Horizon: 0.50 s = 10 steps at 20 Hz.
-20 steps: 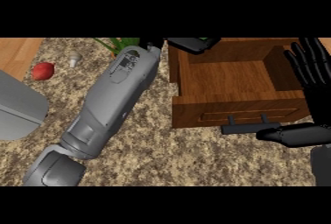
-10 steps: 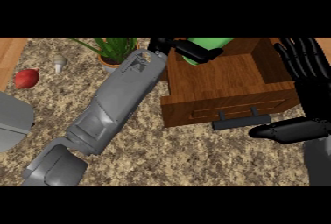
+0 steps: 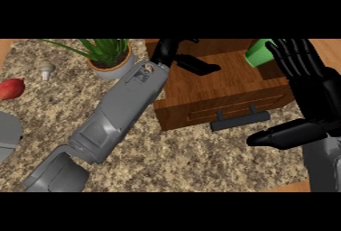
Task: Pick up the cup, place it into the drawer and close the drawer
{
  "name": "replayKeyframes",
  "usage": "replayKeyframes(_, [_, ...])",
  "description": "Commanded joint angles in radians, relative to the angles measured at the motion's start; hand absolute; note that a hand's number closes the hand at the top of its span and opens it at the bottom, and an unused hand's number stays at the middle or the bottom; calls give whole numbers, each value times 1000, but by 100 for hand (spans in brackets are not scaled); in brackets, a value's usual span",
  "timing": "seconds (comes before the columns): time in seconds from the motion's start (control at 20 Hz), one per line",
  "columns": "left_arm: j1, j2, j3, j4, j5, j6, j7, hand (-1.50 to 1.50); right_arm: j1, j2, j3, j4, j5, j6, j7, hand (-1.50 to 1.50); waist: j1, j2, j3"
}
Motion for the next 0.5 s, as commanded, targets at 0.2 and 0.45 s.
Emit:
replayKeyframes(0.2, [38, 0, 32, -83, 156, -21, -128, -150, -19, 8, 120, 19, -134, 197, -4, 150, -17, 4, -1])
replayKeyframes(0.45, [34, 0, 69, -97, 234, 0, -216, -150, -15, -85, 189, 27, -176, 334, 100, 150, 23, -12, -3])
